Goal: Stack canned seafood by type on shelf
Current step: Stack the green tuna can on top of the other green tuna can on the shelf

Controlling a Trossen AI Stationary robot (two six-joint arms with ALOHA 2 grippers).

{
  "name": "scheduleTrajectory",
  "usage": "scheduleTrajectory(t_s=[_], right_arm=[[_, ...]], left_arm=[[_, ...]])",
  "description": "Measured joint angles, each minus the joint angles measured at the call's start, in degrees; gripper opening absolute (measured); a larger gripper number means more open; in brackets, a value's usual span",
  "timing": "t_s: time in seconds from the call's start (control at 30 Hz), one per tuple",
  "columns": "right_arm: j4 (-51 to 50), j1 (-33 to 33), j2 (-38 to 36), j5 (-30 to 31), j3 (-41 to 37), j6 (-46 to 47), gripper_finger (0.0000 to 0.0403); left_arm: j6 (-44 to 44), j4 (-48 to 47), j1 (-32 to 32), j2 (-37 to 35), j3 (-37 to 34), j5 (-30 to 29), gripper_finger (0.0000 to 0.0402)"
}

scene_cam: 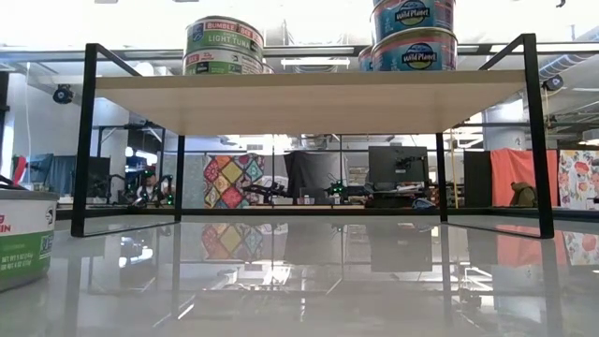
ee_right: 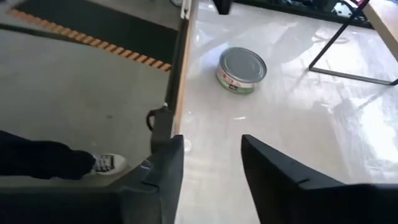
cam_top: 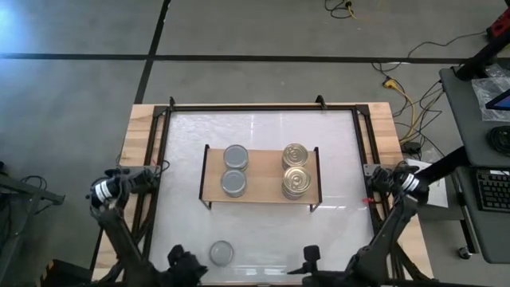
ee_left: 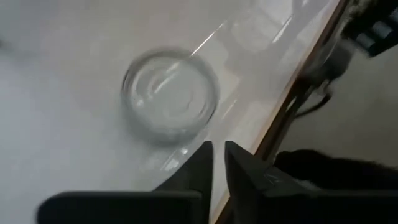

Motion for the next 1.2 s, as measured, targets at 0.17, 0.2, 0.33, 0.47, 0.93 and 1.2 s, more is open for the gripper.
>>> scheduleTrajectory(t_s=[0.17, 0.2, 0.33, 0.47, 0.93, 1.2], right_arm=[[0.2, -2.3, 3.1, 0.0, 1.2, -3.4, 0.0203], [0.2, -2.8, 3.6, -0.1, 1.8, -4.0, 0.0213], [0.4, -5.8, 5.3, -3.1, 4.3, -4.5, 0.0255], [0.3, -8.7, 7.6, -3.2, 5.7, -4.7, 0.0292], [-4.2, -16.1, 27.1, 10.0, 24.7, -0.1, 0.0284], [-17.7, -18.9, 34.2, 10.2, 33.5, 11.9, 0.0270]], left_arm=[[-0.9, 0.6, -0.5, 3.4, -0.2, 0.2, 0.0097], [0.7, 0.5, 0.1, 4.0, -0.2, 0.6, 0.0118], [5.8, -2.5, 1.8, 6.1, -0.2, 5.6, 0.0211], [7.3, -5.2, 1.9, 8.4, -0.3, 6.7, 0.0299], [3.5, 0.0, -4.8, 15.2, -2.1, -3.2, 0.0398], [1.2, 4.1, -4.7, 16.9, -4.0, -10.6, 0.0398]])
